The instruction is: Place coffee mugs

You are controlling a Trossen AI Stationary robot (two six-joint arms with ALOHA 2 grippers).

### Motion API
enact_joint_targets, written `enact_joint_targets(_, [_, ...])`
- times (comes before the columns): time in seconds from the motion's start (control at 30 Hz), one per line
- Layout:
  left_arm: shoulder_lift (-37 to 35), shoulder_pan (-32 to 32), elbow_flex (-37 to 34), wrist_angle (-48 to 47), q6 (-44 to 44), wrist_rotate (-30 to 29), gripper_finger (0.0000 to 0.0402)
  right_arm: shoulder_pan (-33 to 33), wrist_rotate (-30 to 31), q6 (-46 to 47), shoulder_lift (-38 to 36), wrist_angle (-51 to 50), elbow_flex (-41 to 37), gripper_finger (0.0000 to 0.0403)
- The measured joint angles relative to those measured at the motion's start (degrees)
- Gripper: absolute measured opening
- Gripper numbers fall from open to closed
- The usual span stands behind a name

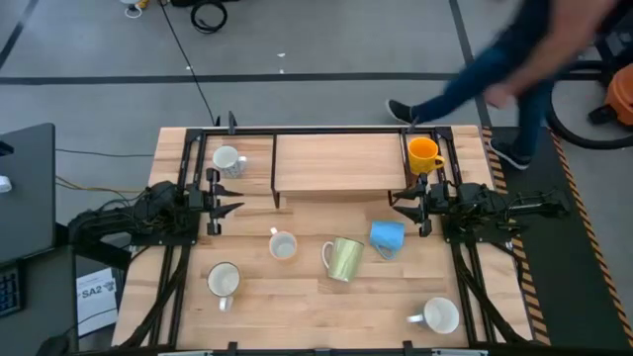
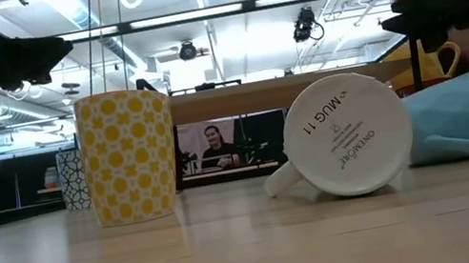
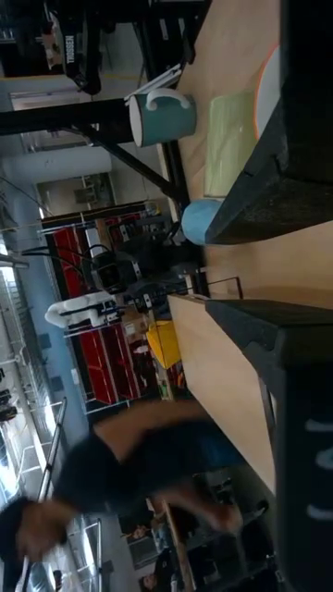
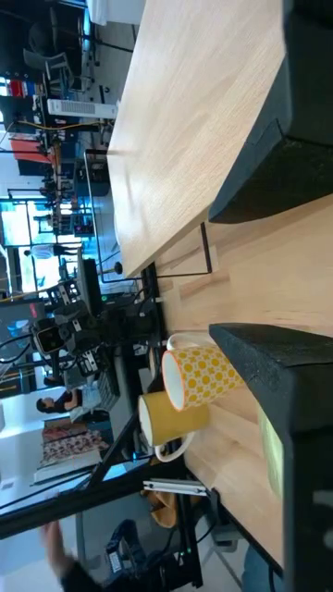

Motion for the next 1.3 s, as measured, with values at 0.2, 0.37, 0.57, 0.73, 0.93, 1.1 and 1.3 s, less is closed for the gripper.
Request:
enact_joint_targets(0.2, [0.0,0.0,0.0,0.0,-0.1,0.0,0.0114,0.0,0.0,0.0,0.0,0.0,0.0,0.0192])
enact_joint_targets(0.37, [0.0,0.0,0.0,0.0,-0.1,0.0,0.0114,0.0,0.0,-0.5,0.0,0.0,0.0,0.0192])
enact_joint_targets(0.57, [0.0,0.0,0.0,0.0,-0.1,0.0,0.0114,0.0,0.0,-1.3,0.0,0.0,0.0,0.0192])
enact_joint_targets(0.73, [0.0,0.0,0.0,0.0,-0.1,0.0,0.0114,0.0,0.1,-2.2,0.0,0.3,0.0,0.0192])
enact_joint_targets(0.93, [0.0,0.0,0.0,0.0,-0.1,0.0,0.0114,0.0,0.0,-2.8,0.0,0.4,0.0,0.0192])
enact_joint_targets(1.1, [0.0,0.0,0.0,0.0,-0.1,0.0,0.0114,0.0,0.0,-2.8,0.0,0.8,0.0,0.0192])
enact_joint_targets(1.3, [0.0,0.0,0.0,0.0,-0.1,0.0,0.0114,0.0,0.0,-2.7,0.0,1.6,0.0,0.0192])
